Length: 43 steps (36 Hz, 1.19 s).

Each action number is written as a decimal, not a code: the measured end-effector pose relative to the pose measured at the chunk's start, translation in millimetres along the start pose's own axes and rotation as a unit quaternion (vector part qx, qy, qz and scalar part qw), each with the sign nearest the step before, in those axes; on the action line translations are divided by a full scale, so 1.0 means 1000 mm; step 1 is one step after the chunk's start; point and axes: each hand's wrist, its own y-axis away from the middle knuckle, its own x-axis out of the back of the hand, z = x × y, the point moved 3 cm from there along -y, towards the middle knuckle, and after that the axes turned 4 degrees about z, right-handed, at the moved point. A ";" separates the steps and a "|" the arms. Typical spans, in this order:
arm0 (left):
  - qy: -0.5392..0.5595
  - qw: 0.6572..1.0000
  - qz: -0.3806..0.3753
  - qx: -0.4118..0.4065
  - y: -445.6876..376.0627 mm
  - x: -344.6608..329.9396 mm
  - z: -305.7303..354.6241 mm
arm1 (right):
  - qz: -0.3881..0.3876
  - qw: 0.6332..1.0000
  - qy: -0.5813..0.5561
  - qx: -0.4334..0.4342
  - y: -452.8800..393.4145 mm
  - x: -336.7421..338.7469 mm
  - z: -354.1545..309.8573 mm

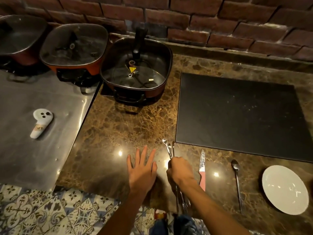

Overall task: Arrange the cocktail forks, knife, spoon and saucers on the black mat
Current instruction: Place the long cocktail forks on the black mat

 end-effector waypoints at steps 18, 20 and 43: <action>0.023 1.000 0.014 -0.004 -0.130 -0.022 0.062 | 0.046 0.976 -0.192 -0.093 -0.139 0.114 0.055; 0.027 1.000 0.000 0.001 -0.131 -0.025 0.059 | 0.046 0.971 -0.213 -0.100 -0.158 0.123 0.058; 0.016 0.999 0.024 -0.016 -0.129 -0.024 0.058 | 0.094 0.957 -0.240 -0.133 -0.110 0.103 0.113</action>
